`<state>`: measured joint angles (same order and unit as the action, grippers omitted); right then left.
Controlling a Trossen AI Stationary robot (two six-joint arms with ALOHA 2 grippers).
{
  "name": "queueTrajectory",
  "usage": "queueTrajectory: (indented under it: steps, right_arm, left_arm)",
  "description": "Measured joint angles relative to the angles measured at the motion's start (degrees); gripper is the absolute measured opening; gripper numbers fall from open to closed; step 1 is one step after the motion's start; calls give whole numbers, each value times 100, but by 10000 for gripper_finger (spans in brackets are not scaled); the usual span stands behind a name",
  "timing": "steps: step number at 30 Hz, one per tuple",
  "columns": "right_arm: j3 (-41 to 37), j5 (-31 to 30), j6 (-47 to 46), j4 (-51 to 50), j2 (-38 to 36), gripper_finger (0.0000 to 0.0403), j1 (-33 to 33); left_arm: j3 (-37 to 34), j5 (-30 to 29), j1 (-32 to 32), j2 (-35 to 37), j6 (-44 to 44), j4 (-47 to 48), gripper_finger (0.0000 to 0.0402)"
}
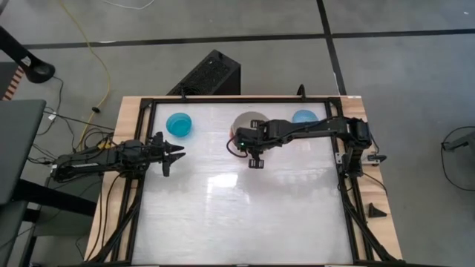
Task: Nest bowls inside each other
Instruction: Stack the gray bowl on top of the orange bowl
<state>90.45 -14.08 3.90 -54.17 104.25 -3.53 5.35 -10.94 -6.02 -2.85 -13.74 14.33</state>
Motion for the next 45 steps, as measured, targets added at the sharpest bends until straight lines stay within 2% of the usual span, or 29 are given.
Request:
queueTrajectory:
  steps: [21,27,33,35,41,45]
  right_arm:
    - [2,-103,-87,105,-6,130,0]
    - [442,-114,-97,-342,-44,166,36]
    - [580,-132,-534,-435,-48,170,180]
    - [485,-490,-783,-352,-48,163,241]
    - [3,-2557,-1175,53,-48,121,692]
    - [-323,-3005,-1443,349,-46,69,938]
  left_arm:
    - [-1,0,0,0,0,0,119]
    - [-1,0,0,0,0,-2,119]
    - [-1,1,0,0,0,-2,119]
    - [-1,0,0,0,0,-2,119]
    - [-1,0,0,0,0,-2,119]
    - [-1,0,0,-2,0,-2,119]
